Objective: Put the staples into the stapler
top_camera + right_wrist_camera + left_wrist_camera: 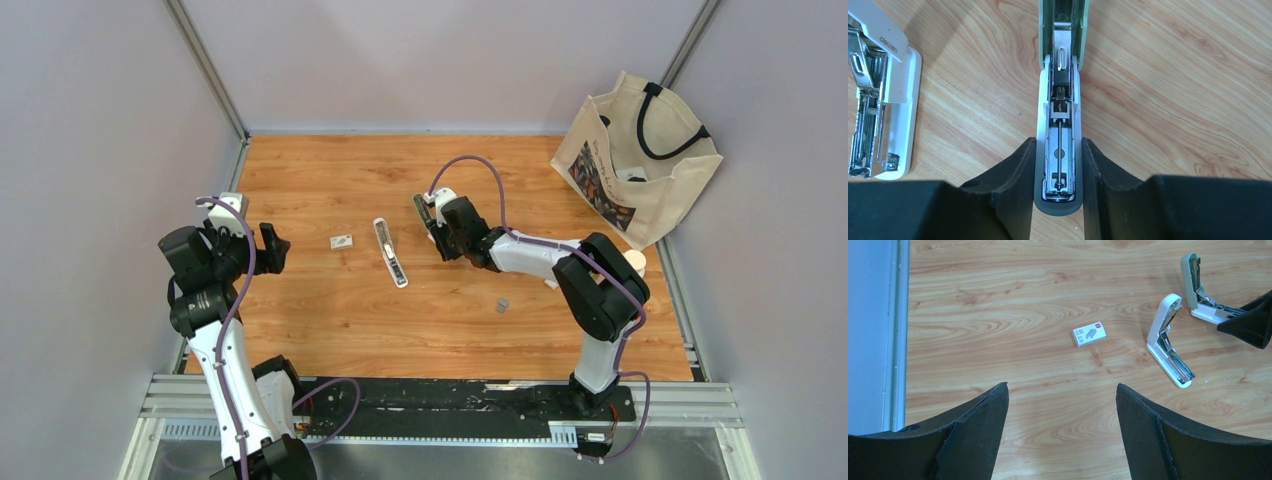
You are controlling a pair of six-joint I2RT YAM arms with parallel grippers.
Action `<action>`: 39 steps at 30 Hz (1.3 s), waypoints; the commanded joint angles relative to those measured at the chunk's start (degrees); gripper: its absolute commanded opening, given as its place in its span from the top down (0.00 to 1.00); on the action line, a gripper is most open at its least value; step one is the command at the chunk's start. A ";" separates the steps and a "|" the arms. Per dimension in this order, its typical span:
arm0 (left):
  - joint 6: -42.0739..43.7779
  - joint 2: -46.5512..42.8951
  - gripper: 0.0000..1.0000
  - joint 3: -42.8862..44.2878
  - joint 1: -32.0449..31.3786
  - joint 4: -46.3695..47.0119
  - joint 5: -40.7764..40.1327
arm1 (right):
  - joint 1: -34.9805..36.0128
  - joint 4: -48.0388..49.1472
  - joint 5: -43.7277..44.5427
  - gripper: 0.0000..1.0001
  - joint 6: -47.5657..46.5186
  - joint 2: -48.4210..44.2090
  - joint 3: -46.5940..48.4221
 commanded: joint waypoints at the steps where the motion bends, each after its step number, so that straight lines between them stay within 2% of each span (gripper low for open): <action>1: 1.47 -0.80 0.13 0.19 0.60 1.58 0.54 | 0.13 -0.26 1.01 1.00 1.14 0.85 0.95; 24: 1.38 -0.81 0.13 0.02 0.60 1.85 0.45 | 1.10 -8.28 -2.60 0.97 3.16 5.07 2.97; 28: 1.38 -0.72 0.13 -0.07 0.60 1.76 0.54 | 1.45 -9.42 -3.04 0.91 3.25 5.59 3.15; 32: 1.29 -0.63 0.12 -0.07 0.60 1.85 0.63 | 1.45 -10.30 -3.48 0.80 3.25 5.95 3.41; 39: 1.38 -0.54 0.12 -0.07 0.60 2.02 0.54 | 1.45 -11.88 -3.57 0.66 2.64 5.95 3.85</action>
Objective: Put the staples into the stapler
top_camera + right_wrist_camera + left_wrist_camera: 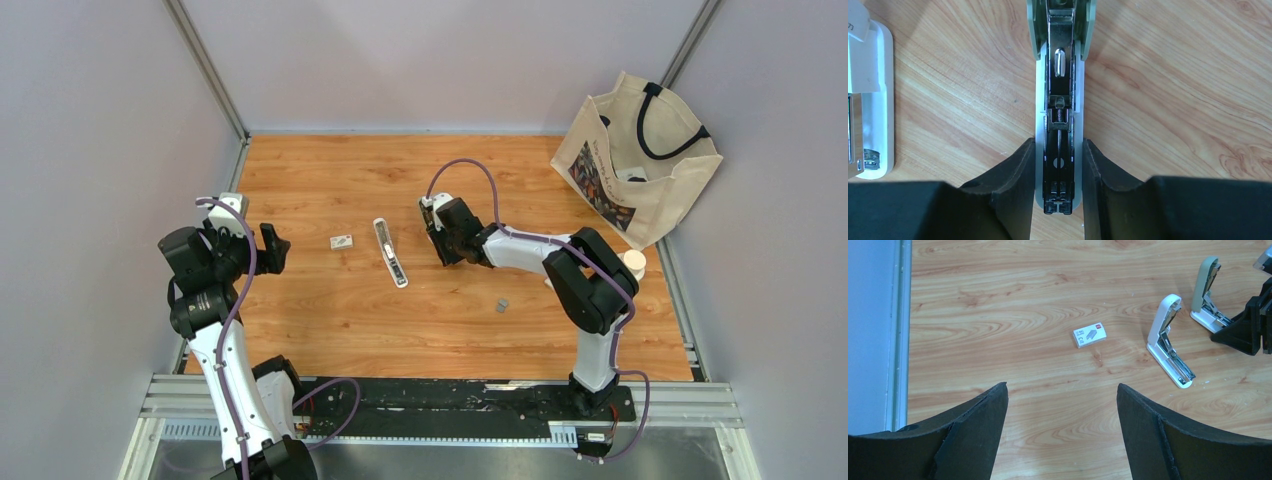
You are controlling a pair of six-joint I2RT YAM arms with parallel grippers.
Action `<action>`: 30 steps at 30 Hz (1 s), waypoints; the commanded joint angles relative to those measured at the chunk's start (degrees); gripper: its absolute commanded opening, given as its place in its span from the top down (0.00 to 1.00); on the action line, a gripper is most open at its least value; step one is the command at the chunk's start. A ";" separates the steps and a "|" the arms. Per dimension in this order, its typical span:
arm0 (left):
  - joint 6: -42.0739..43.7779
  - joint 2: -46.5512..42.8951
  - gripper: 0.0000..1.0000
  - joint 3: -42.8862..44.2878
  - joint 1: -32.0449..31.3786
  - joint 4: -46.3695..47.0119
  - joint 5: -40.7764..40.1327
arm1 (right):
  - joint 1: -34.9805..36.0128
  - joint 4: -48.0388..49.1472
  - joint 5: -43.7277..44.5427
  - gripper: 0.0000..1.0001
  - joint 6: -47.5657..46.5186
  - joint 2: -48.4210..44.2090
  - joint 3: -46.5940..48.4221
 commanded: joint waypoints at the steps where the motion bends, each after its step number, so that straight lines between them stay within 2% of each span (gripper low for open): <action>1: 1.21 -0.19 0.12 -0.05 0.60 1.96 0.56 | 0.93 -5.08 -2.73 0.64 0.41 1.75 0.38; 18: 1.12 -0.46 0.12 -0.05 0.43 1.78 0.30 | 0.93 -5.52 -1.68 0.48 -2.31 -1.93 -0.41; 25: 1.21 -0.90 0.12 0.13 0.60 1.52 0.30 | -0.30 -6.93 -0.27 0.43 -11.80 -14.13 -4.80; 30: 1.29 -1.16 0.12 0.48 0.60 0.99 0.82 | -2.76 -11.84 -3.43 0.42 -18.21 -23.63 -9.20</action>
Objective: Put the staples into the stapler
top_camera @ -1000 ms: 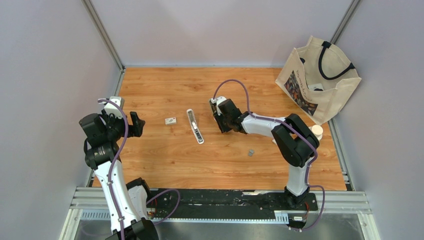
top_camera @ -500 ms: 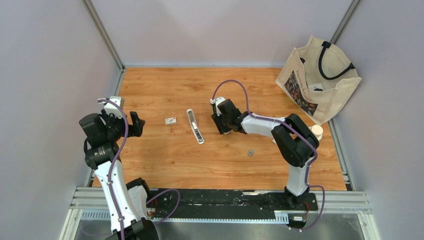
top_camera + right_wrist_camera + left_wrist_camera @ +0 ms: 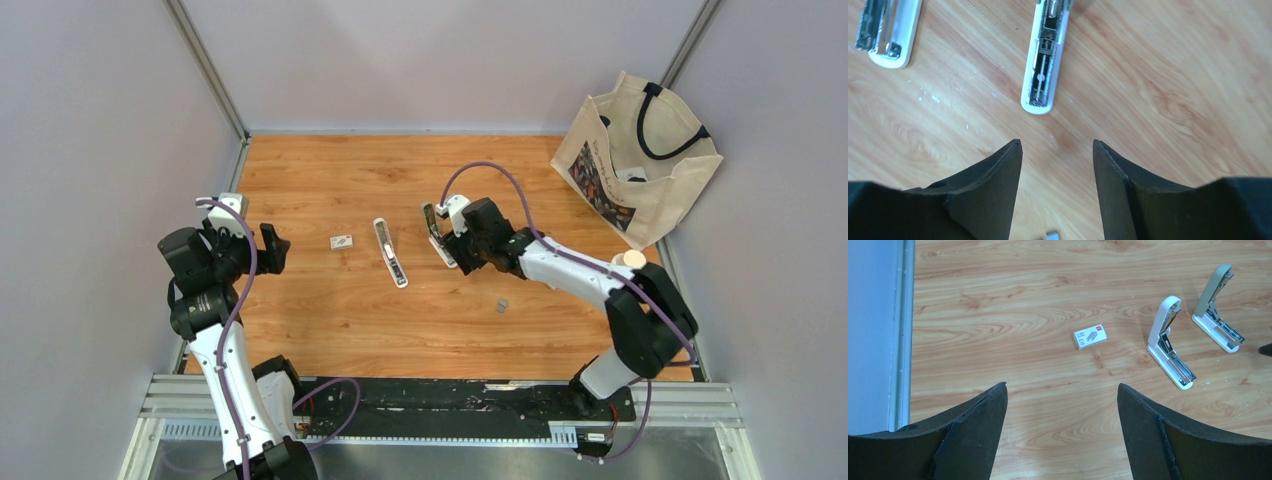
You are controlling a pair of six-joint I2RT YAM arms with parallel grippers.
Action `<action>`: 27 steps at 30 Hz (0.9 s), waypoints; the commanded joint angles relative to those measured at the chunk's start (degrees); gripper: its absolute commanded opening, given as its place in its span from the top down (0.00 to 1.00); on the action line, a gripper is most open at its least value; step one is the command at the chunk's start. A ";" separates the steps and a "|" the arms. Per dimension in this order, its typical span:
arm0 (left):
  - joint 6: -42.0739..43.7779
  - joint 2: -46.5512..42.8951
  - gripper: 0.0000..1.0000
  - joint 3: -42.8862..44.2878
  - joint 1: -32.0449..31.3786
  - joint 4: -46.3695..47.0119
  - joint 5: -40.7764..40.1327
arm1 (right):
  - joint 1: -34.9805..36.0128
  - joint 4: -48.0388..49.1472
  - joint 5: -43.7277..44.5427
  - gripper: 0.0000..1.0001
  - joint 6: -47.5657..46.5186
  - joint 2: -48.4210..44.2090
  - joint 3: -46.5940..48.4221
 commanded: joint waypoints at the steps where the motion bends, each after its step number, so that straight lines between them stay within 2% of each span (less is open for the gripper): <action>1: 1.21 -0.87 0.12 0.48 0.52 0.58 0.82 | -2.67 -5.29 -4.32 0.41 -8.93 -8.87 -2.49; 5: 1.56 -0.88 0.12 0.66 0.60 0.40 1.00 | -6.80 -10.74 -7.50 0.41 -12.89 -12.04 -4.95; 11: 2.00 -0.79 0.12 0.57 0.60 0.14 1.61 | -12.61 -13.83 -10.58 0.41 -14.31 -9.94 -5.57; 27: 3.49 -0.79 0.11 -0.14 0.60 -0.04 1.09 | -12.79 -17.61 -15.06 0.41 -15.45 -0.89 -3.64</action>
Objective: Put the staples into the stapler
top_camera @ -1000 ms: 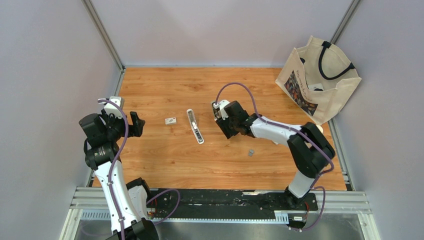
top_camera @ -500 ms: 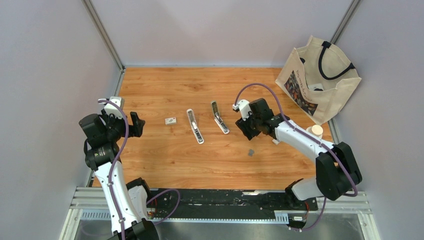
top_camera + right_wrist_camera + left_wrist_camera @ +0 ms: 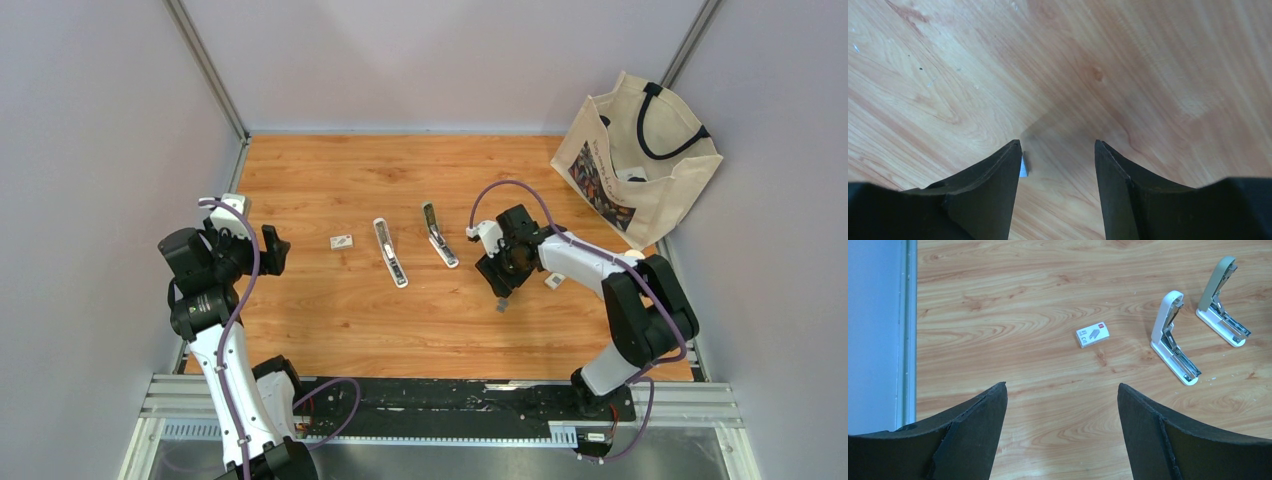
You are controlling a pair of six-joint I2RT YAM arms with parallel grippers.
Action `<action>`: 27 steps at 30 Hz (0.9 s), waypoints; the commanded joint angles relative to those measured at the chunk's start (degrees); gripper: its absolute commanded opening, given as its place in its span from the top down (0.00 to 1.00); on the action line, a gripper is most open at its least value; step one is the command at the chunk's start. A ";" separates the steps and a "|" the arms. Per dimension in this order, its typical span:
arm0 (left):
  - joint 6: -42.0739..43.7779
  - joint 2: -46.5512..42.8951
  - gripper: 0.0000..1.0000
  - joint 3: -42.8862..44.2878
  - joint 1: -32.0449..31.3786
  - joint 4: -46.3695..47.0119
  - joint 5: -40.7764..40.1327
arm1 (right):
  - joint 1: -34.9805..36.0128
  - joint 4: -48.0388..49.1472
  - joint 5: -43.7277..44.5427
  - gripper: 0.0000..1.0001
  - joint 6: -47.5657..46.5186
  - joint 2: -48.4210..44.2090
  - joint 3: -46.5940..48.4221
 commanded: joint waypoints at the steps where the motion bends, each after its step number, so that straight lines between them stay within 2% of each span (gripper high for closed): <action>1: 1.35 -0.59 0.11 -0.14 0.60 0.44 1.07 | 0.30 -1.52 -2.78 0.41 -1.24 1.93 2.09; 8: 1.35 -0.33 0.11 -0.22 0.60 0.44 1.33 | 0.39 -2.14 -3.93 0.41 -1.24 2.90 2.44; 18: 1.44 -0.33 0.11 -0.31 0.60 0.53 1.42 | 0.39 -5.04 -7.00 0.46 -2.30 2.90 2.88; 27: 1.35 0.02 0.11 -0.31 0.52 0.62 1.51 | 0.57 -5.39 -4.99 0.51 -3.00 3.78 2.79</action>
